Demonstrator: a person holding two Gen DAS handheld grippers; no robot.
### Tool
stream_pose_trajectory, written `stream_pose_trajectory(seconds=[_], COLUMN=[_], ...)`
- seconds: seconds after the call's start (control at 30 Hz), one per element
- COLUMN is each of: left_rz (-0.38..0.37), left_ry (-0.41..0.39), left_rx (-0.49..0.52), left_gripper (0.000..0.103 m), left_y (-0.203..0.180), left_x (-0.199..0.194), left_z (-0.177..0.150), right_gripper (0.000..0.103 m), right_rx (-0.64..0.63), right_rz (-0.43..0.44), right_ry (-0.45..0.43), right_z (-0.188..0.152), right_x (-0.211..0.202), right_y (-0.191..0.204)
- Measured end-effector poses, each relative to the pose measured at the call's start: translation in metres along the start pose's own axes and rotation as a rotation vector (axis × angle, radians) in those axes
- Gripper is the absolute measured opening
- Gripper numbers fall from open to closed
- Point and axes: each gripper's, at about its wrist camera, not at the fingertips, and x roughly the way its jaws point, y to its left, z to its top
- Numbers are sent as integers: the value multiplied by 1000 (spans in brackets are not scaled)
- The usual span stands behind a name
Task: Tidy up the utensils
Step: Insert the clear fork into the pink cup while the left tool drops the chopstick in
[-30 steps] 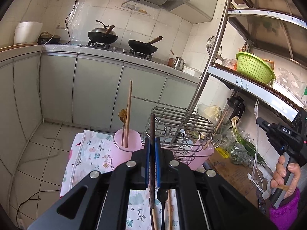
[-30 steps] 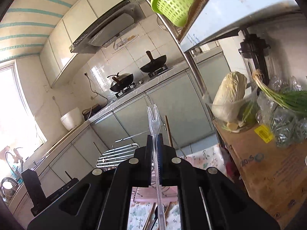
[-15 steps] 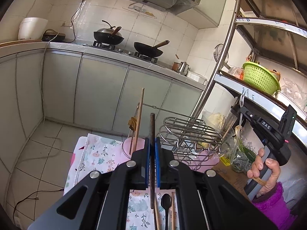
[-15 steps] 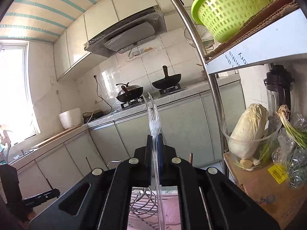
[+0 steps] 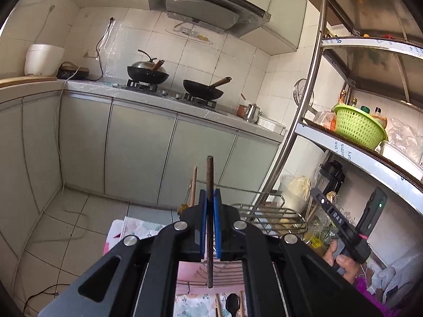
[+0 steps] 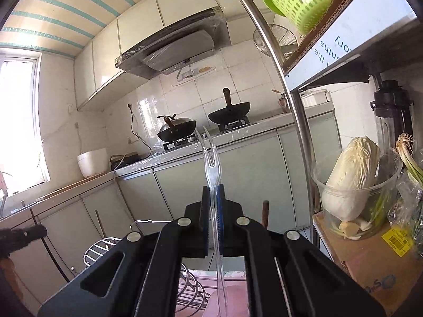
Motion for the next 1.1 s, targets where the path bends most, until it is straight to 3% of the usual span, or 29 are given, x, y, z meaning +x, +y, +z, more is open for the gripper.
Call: stream_pose_trajectory(seconds=[0.2,0.37,0.53,0.93,1.03,1.1], left_rz=[67,127,145,147,141,142], left_ry=[-84,-84,1,192,212,215], left_rx=[60,130,140,8,-6,-11], left_gripper=[4,4,4,5,10,20], left_y=[-7,-14,-11,26,29,30], left_x=[10,36,64,104,106,103], left_z=[23,11,-16,-54,-56,-57], right_gripper=[5,5,5,5,5,6], right_rx=[2,5,21,34,27,33], right_rz=[-1,-9,-13,-46,-65,-66], right_ry=[27,64,115,253,273,278], right_z=[-12,-23,-35,-54,-52,-50], right_x=[-4,-7,-10,-16,-21,-25], right_y=[-1,0,-2,-5,-5,-6])
